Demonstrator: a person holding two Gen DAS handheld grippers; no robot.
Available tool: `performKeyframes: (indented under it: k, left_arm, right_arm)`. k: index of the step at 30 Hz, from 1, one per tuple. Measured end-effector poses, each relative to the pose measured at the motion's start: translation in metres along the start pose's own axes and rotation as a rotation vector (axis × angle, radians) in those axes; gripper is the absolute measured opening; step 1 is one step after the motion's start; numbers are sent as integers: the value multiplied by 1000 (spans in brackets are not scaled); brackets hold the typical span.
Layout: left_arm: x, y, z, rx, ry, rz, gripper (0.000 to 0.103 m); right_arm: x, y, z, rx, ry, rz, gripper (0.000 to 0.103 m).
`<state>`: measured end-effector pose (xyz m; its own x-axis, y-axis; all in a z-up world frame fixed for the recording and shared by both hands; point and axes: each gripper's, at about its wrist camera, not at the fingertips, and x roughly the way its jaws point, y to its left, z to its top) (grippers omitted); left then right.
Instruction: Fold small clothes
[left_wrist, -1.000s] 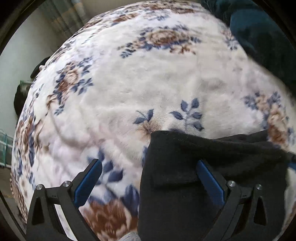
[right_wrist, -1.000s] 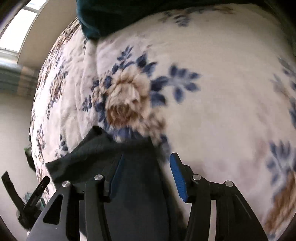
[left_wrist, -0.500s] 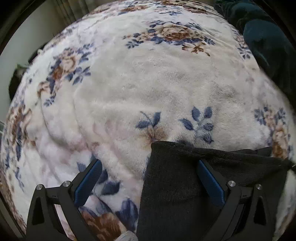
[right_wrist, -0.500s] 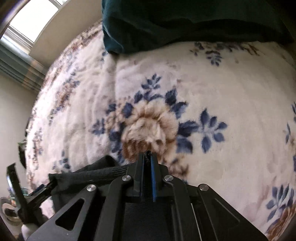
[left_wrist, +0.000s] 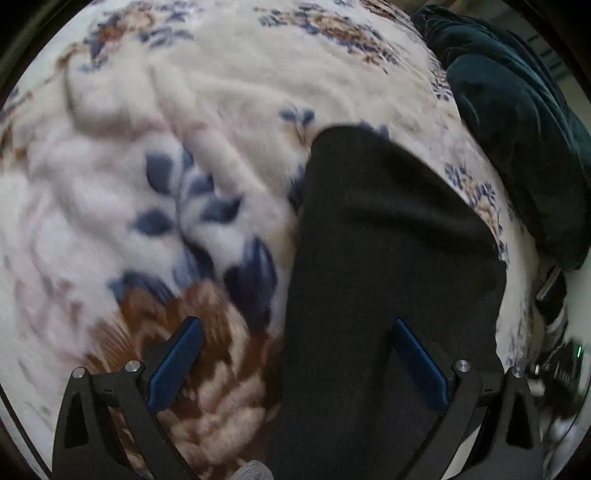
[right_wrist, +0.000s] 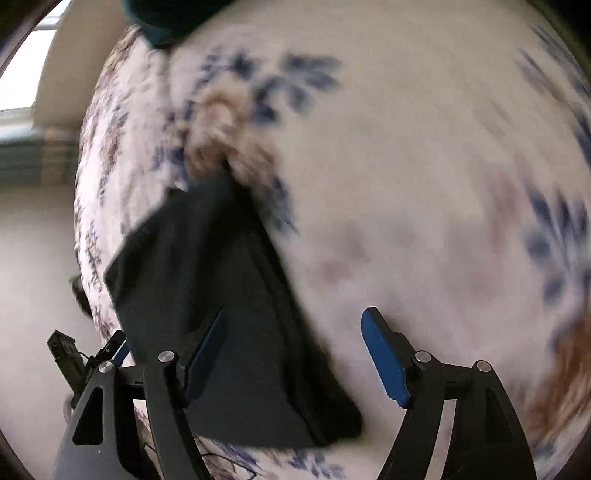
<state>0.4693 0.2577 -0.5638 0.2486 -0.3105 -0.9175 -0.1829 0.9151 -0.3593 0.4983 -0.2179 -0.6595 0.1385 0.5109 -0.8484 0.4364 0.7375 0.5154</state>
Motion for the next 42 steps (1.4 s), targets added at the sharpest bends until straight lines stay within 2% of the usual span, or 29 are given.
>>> performKeyframes:
  k: [4, 6, 8, 10, 14, 18, 19, 20, 21, 22, 23, 24, 25, 28, 34, 38, 42]
  left_arm:
    - [10, -11, 1, 25, 8, -9, 103]
    - [16, -15, 5, 32, 15, -12, 103]
    - [20, -16, 8, 31, 17, -17, 103]
    - [21, -14, 7, 33, 17, -31, 103]
    - [25, -11, 7, 16, 16, -64, 103]
    - [30, -7, 11, 9, 20, -116, 103]
    - [28, -9, 13, 14, 8, -143, 89]
    - [24, -12, 14, 21, -8, -156, 50]
    - [22, -15, 17, 23, -8, -171, 40]
    - [17, -17, 18, 19, -17, -191, 29]
    - [13, -18, 19, 16, -31, -203, 25]
    - [8, -20, 19, 13, -46, -208, 24]
    - [4, -23, 19, 20, -56, -207, 22]
    - [-10, -35, 20, 56, -79, -209, 20]
    - [-42, -51, 32, 128, -158, -282, 19]
    - [-56, -53, 62, 159, -178, -326, 19]
    - [-64, -54, 106, 207, -187, -340, 19]
  right_arm:
    - [-16, -40, -69, 194, -86, 84, 79]
    - [-4, -55, -98, 294, -73, 174, 89]
    - [24, -59, -115, 366, -22, 283, 89]
    - [48, -54, -116, 371, -7, 330, 89]
    - [72, -21, -100, 295, -93, 457, 91]
    - [92, -5, -85, 305, -124, 482, 91]
    - [93, -5, -85, 313, -131, 486, 91]
    - [93, -4, -85, 327, -138, 493, 91]
    - [93, -3, -86, 333, -143, 497, 91]
    - [91, -1, -87, 330, -151, 508, 89]
    - [88, -2, -89, 326, -160, 514, 72]
    - [87, -4, -89, 320, -151, 502, 38]
    - [89, -2, -90, 313, -142, 479, 26]
    - [85, 1, -96, 309, -164, 461, 23]
    - [52, 24, -109, 232, -219, 451, 20]
    - [27, 50, -118, 174, -269, 454, 20]
    - [15, 82, -106, 154, -324, 466, 20]
